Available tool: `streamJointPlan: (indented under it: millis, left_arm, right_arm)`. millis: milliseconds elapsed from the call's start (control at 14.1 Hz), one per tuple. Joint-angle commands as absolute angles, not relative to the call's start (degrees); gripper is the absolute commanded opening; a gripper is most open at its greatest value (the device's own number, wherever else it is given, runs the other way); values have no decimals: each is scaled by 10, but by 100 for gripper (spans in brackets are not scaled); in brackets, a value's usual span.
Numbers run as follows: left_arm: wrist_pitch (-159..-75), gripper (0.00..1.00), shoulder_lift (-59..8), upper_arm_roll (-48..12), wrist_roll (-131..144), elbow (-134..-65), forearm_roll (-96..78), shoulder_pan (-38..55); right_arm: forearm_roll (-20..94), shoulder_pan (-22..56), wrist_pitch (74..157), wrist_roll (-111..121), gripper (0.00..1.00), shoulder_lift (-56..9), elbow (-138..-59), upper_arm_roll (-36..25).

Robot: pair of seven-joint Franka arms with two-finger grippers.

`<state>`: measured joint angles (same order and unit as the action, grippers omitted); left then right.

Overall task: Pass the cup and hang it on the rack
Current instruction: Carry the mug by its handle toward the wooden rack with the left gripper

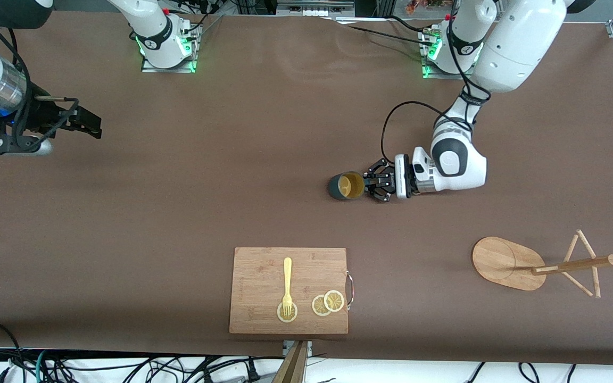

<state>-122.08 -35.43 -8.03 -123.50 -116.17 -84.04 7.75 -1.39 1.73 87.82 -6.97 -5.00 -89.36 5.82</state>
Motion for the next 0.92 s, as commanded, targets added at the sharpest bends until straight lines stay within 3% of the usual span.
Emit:
streamJointPlan:
  millis: [0, 283, 850]
  left_arm:
    - [-1142, 0, -281, -79, -1041, -1174, -793, 27]
    - [-1023, 0, -198, -79, -698, -1167, -684, -77]
    - [-775, 0, -194, -44, -399, -1114, -651, -277]
  right_arm:
    - [-25, 18, 874, -71, 100, -58, -893, 62]
    - [-17, 18, 876, -69, 100, -58, -893, 61]
    - [-15, 17, 918, -65, 100, -56, -889, 62]
